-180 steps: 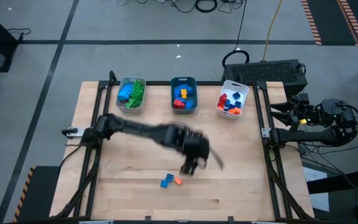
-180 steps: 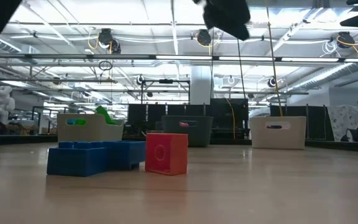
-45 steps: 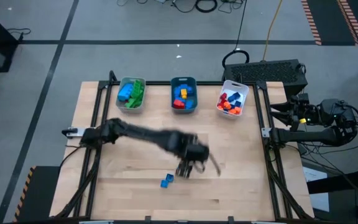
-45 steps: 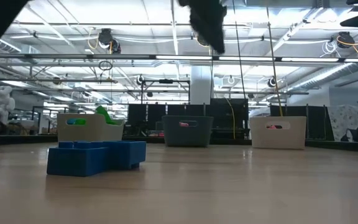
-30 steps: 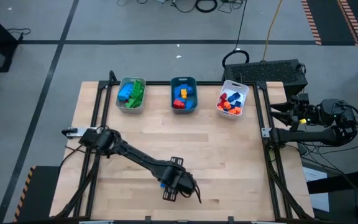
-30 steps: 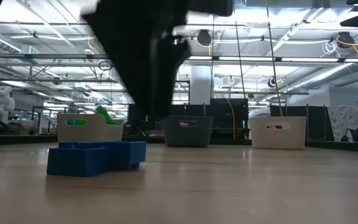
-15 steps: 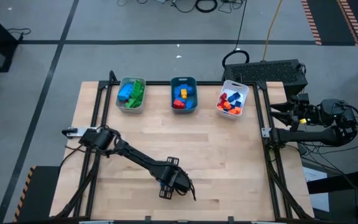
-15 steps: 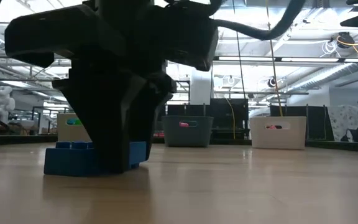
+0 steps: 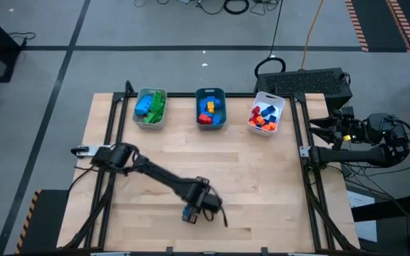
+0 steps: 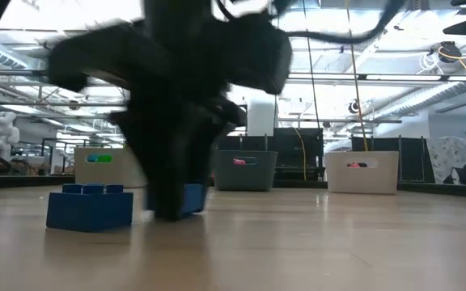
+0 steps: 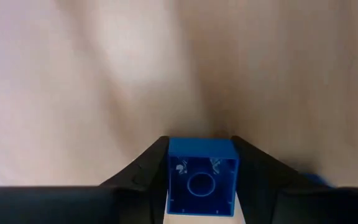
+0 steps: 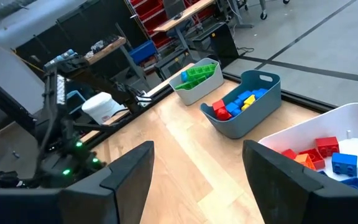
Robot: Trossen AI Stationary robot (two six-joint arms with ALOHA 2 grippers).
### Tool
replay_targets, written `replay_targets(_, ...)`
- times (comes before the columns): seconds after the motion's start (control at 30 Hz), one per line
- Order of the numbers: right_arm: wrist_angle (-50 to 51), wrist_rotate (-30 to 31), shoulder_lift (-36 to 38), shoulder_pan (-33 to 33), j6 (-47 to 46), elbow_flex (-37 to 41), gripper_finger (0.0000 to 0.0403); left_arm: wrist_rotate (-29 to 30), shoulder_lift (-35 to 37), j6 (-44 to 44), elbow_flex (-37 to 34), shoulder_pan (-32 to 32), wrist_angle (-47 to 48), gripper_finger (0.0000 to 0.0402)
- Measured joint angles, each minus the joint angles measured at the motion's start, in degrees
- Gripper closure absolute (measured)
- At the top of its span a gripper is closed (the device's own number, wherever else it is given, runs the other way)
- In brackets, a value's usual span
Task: Sort blocks by size
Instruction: Put the small blue 4 stud game piece into the white bin
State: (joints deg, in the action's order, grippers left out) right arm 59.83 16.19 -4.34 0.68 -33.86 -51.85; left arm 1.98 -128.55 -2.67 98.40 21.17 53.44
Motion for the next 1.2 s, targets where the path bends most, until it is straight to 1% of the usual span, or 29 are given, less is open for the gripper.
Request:
replay_targets(0.1,0.0,0.0,0.0,0.0,-0.5,0.0,0.0165,0.4,-0.3,2.2,1.4,-4.2,-0.6,0.026)
replay_targets(0.23,0.0,0.0,0.0,0.0,-1.1,0.0,0.0165,4.6,-0.5,3.1,4.4,-11.8,-5.5,0.026)
replay_targets(0.3,0.0,0.0,0.0,0.0,-1.4,0.0,0.0165,6.7,-0.5,3.5,6.4,-15.5,-10.7,0.026)
replay_targets(0.37,0.0,0.0,0.0,0.0,-1.5,0.0,0.0165,7.4,-0.5,4.7,8.9,-18.8,-16.2,0.026)
replay_targets(0.47,0.0,0.0,0.0,0.0,-1.5,0.0,0.0165,8.0,-0.4,4.7,11.2,-23.5,-28.8,0.026)
replay_targets(0.53,0.0,0.0,0.0,0.0,-1.5,0.0,0.0165,9.2,-0.6,3.2,12.6,-26.3,-36.4,0.026)
replay_targets(0.6,0.0,0.0,0.0,0.0,-1.5,0.0,0.0165,10.6,-1.9,3.1,15.0,-28.5,-41.4,0.026)
replay_targets(0.8,0.0,0.3,0.0,0.0,-1.2,0.0,0.0165,11.0,-9.3,2.8,25.6,-31.5,-41.6,0.026)
replay_targets(0.93,0.0,0.3,0.0,0.0,-0.6,0.0,0.0165,11.1,-14.1,0.8,32.5,-32.4,-42.4,0.026)
replay_targets(1.03,0.0,0.3,0.0,0.0,-0.4,0.0,0.0165,11.7,-16.8,-1.5,35.2,-33.2,-42.2,0.026)
replay_targets(1.2,0.0,0.3,0.0,0.0,-0.4,0.0,0.0165,11.7,-19.4,-6.3,35.7,-34.7,-42.0,0.026)
